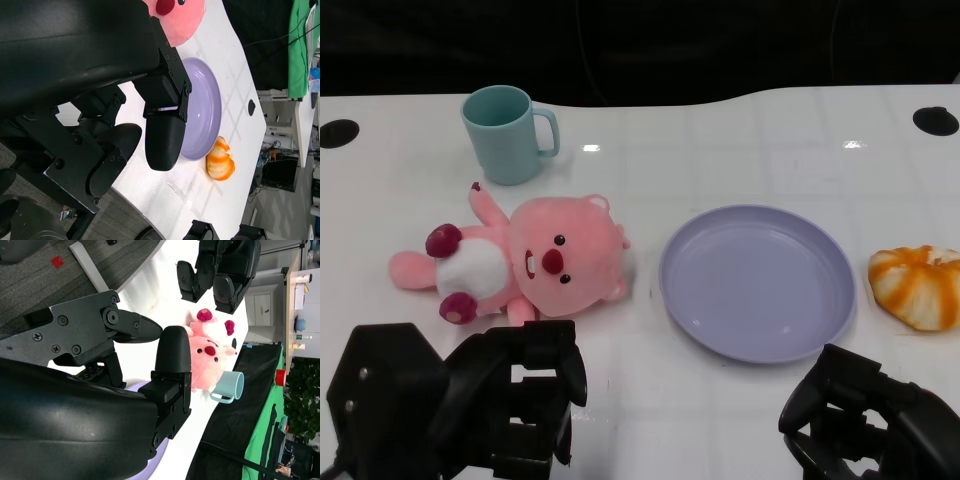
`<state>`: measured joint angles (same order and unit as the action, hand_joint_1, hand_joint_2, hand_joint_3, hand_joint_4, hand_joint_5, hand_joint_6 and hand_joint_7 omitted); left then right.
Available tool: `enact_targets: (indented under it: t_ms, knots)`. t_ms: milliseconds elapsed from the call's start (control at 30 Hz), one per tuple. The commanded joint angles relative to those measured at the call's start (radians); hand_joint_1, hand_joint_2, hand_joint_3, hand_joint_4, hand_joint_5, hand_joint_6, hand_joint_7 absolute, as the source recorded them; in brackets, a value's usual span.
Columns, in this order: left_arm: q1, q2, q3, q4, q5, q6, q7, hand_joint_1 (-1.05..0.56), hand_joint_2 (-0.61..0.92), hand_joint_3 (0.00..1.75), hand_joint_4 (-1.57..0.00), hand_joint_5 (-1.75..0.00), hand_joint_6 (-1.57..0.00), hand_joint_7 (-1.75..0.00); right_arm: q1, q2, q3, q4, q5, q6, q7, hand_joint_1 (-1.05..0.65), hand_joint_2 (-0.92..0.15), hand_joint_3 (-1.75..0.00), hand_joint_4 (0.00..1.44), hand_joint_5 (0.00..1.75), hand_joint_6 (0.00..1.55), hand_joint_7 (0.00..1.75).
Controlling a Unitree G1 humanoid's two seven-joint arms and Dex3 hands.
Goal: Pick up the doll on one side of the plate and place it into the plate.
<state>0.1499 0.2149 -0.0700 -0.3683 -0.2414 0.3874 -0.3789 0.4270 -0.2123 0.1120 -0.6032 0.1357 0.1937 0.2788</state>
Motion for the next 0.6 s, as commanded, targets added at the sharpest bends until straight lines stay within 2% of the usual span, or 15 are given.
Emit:
enact_targets:
  t_ms: [33,600]
  knots:
    - [-0.007,0.013,0.008,0.001,0.002,0.001,0.003,-0.03,0.34,1.56,-0.93,-1.75,-0.87,-1.57,0.0,-0.005,-0.008,-0.007,0.004,0.003,-0.002,-0.25,-0.85,-0.64,0.64,1.75,0.43,1.65]
    - [-0.009,0.011,0.01,0.002,0.001,0.004,0.0,-0.02,0.33,1.58,-0.93,-1.75,-0.87,-1.58,-0.001,-0.006,-0.007,-0.005,0.002,0.0,-0.001,-0.25,-0.85,-0.63,0.64,1.75,0.43,1.65]
